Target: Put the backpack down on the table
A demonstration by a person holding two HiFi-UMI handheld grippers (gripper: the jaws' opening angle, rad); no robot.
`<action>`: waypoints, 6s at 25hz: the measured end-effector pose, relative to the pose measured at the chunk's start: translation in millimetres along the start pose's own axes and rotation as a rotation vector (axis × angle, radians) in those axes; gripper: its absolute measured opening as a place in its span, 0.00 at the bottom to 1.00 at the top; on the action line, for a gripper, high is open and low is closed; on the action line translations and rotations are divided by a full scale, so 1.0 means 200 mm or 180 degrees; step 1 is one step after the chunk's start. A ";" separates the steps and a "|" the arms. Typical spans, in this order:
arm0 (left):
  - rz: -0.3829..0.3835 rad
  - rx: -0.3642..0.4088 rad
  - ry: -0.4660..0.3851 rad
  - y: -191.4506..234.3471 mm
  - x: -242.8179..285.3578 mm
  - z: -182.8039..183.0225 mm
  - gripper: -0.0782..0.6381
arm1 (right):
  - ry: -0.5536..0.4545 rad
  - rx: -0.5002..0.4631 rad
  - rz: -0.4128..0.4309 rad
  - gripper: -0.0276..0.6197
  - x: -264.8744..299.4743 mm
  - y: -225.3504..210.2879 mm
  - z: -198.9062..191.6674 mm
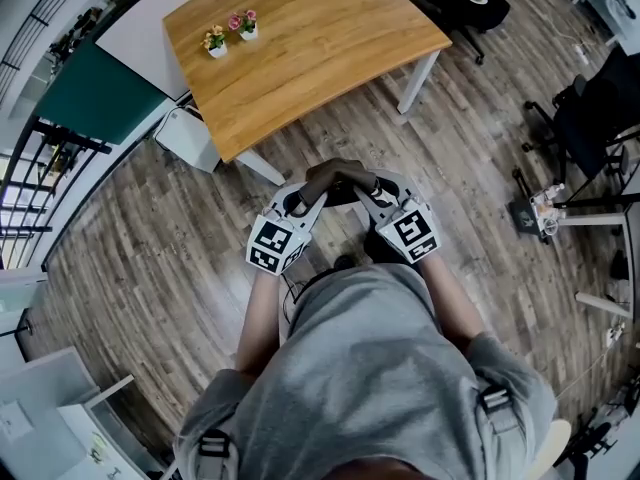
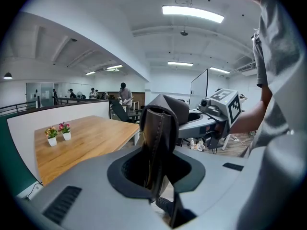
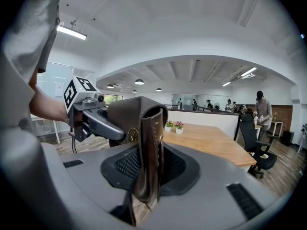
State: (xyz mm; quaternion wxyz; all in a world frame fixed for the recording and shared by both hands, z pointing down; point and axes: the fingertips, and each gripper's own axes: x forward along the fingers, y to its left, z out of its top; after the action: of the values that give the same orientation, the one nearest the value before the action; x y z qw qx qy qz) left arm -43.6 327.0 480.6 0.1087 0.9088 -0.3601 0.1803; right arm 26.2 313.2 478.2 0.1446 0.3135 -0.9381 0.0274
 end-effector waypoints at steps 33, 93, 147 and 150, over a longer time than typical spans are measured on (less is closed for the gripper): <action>0.0540 -0.0247 0.0133 0.39 0.62 0.31 0.23 | -0.0026 -0.0003 0.0615 0.20 0.33 -0.79 0.05; 0.0430 -0.0158 -0.0025 1.25 1.25 0.65 0.23 | 0.0003 -0.0147 0.0366 0.20 1.02 -1.61 0.24; -0.0126 0.0054 0.0304 2.29 1.55 0.47 0.24 | 0.0485 0.0045 -0.0162 0.21 1.98 -1.93 0.19; -0.0071 0.0026 0.0343 2.31 1.56 0.45 0.25 | 0.0515 0.0033 -0.0095 0.21 2.01 -1.93 0.17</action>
State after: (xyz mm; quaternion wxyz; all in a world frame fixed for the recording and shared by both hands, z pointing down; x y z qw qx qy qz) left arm -130.6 -224.8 557.3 0.1263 0.9022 -0.3428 0.2292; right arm -58.0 -234.2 547.0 0.2187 0.3250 -0.9184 0.0554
